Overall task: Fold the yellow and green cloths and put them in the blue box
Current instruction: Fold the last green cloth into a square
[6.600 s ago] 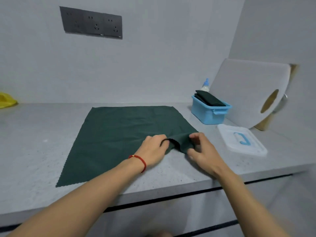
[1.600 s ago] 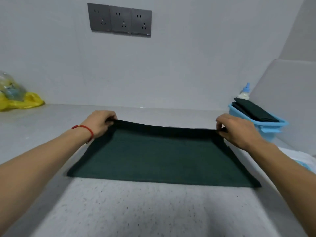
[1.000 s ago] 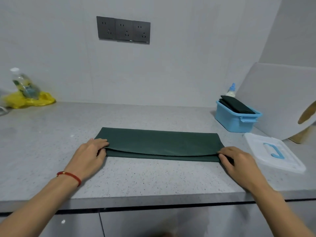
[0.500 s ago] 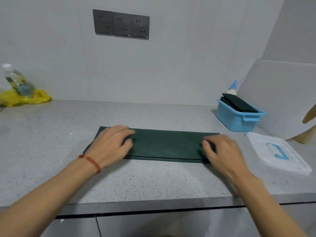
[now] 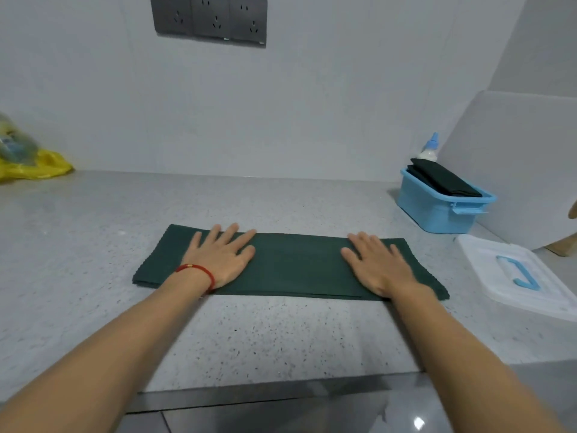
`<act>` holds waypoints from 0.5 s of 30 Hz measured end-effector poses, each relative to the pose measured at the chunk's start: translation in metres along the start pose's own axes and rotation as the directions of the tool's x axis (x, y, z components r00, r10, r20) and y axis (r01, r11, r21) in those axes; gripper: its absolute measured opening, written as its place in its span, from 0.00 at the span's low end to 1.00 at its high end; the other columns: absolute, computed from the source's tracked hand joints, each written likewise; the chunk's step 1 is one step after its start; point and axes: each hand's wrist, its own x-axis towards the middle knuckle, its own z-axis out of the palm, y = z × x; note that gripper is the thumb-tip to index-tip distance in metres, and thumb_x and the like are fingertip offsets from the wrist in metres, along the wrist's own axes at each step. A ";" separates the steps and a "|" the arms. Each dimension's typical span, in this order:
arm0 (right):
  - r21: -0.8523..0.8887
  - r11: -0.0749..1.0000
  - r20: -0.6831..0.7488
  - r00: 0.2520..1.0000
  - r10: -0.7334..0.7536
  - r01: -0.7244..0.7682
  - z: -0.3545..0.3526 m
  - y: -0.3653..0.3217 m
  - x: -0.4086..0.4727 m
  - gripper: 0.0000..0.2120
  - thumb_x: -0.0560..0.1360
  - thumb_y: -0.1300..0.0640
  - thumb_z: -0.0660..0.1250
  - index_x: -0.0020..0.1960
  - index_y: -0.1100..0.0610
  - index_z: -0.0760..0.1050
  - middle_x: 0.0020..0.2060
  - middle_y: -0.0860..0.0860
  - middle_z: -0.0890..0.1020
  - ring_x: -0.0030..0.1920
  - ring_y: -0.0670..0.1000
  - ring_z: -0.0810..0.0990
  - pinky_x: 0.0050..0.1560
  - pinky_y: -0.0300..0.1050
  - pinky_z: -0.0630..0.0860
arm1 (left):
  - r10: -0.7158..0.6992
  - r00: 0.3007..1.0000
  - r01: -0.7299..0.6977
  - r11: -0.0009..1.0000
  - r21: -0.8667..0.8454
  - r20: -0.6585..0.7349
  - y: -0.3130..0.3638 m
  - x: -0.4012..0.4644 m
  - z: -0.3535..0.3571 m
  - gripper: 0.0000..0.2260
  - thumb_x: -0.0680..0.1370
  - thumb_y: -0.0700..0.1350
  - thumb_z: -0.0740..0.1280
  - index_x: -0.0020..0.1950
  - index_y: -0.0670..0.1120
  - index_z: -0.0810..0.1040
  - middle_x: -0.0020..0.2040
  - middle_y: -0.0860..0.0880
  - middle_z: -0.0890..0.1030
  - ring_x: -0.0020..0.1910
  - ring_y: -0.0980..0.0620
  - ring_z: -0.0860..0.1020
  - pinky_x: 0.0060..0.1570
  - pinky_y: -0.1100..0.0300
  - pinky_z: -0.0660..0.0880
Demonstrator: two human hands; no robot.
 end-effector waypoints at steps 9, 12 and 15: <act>-0.167 0.965 0.040 0.976 0.214 -0.204 -0.015 0.063 -0.003 0.31 0.83 0.38 0.37 0.83 0.47 0.42 0.83 0.44 0.44 0.82 0.51 0.44 0.79 0.65 0.39 | -0.107 0.993 0.110 0.992 0.062 -0.046 -0.064 -0.005 -0.004 0.27 0.82 0.63 0.39 0.82 0.61 0.44 0.84 0.52 0.46 0.82 0.48 0.46 0.79 0.44 0.47; -0.298 0.927 -0.029 0.973 0.229 -0.227 -0.028 0.037 -0.006 0.30 0.84 0.44 0.39 0.83 0.51 0.40 0.83 0.48 0.42 0.82 0.54 0.41 0.79 0.66 0.40 | -0.114 0.991 0.117 0.992 0.038 -0.063 -0.062 -0.005 -0.003 0.28 0.82 0.64 0.39 0.82 0.62 0.44 0.84 0.52 0.46 0.82 0.47 0.46 0.79 0.43 0.46; -0.185 0.983 -0.087 0.996 -0.021 0.005 -0.025 -0.052 -0.001 0.30 0.85 0.45 0.40 0.83 0.52 0.36 0.82 0.50 0.39 0.82 0.53 0.39 0.80 0.62 0.39 | -0.112 0.992 0.114 0.993 0.024 -0.054 -0.059 -0.004 -0.003 0.28 0.82 0.64 0.40 0.82 0.62 0.45 0.84 0.52 0.46 0.82 0.48 0.46 0.79 0.43 0.46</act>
